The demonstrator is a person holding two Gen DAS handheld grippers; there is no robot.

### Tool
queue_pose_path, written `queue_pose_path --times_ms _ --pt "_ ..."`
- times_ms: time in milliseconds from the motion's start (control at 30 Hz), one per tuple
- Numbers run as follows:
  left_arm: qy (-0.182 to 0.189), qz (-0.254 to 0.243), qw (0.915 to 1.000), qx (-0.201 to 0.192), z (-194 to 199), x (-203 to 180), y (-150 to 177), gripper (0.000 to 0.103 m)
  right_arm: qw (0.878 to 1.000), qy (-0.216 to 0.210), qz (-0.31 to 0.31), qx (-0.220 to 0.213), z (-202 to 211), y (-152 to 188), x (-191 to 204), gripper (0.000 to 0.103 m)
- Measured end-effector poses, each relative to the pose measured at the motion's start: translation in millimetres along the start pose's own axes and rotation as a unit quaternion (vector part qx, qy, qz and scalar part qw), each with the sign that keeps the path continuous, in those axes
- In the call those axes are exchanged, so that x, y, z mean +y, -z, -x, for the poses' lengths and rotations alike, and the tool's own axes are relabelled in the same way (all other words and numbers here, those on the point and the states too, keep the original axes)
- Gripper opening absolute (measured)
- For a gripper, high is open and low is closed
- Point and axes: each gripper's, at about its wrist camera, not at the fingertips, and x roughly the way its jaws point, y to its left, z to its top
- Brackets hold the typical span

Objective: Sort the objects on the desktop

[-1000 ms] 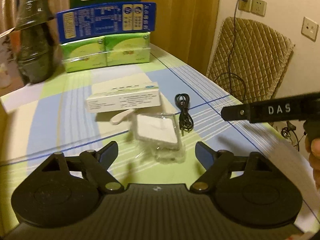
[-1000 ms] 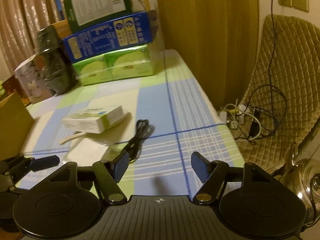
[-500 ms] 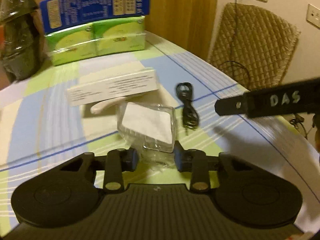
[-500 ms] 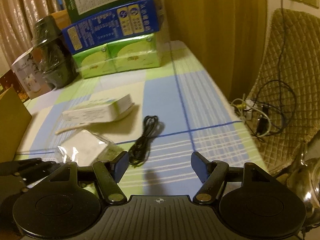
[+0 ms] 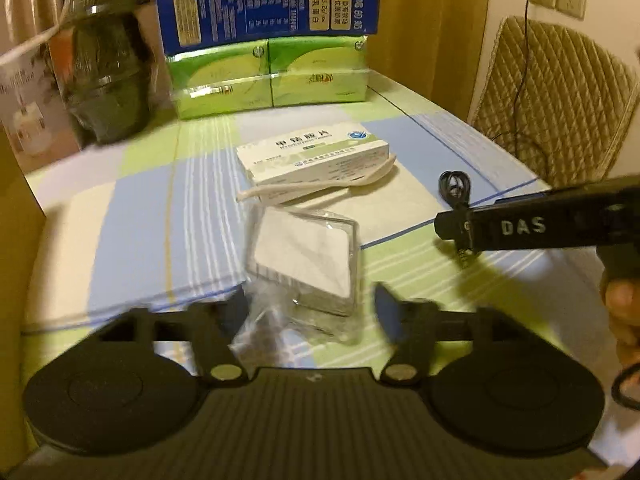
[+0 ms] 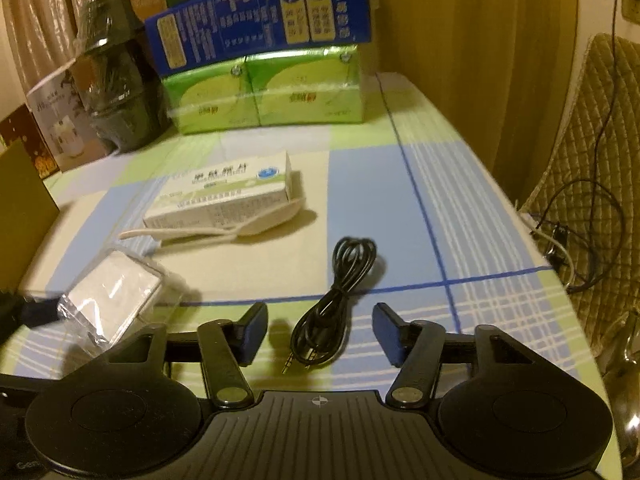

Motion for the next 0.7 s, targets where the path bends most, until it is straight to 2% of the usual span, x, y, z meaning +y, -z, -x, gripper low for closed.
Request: queue_pose_path --times_ms 67,133,200,367,467,700 --pt "-0.012 -0.021 0.9997 -0.011 1.3 -2.8 0.1 0.071 1.000 0.000 0.008 0.001 -0.6 -0.8 2.9 0.046" --pt "-0.015 -0.030 0.9993 -0.018 1.4 -4.8 -0.5 0.071 1.000 0.005 0.012 0.003 -0.6 -0.7 5.0 0.031" --pt "-0.015 -0.031 0.9992 -0.021 0.6 -4.7 0.0 0.071 1.000 0.004 0.012 0.006 0.3 -0.7 4.4 0.026" --pt "-0.016 -0.035 0.9990 -0.023 -3.6 -6.5 2.8 0.070 1.000 0.003 0.001 0.010 1.5 -2.9 1.5 0.023" --pt "-0.014 -0.027 0.9992 -0.025 -4.2 -4.8 1.7 0.055 1.000 0.000 0.002 0.011 2.0 -3.0 2.0 0.023" --pt "0.010 -0.008 0.9996 -0.025 -7.1 -3.3 -0.4 0.043 1.000 -0.009 -0.006 0.014 2.9 -3.7 2.9 0.023"
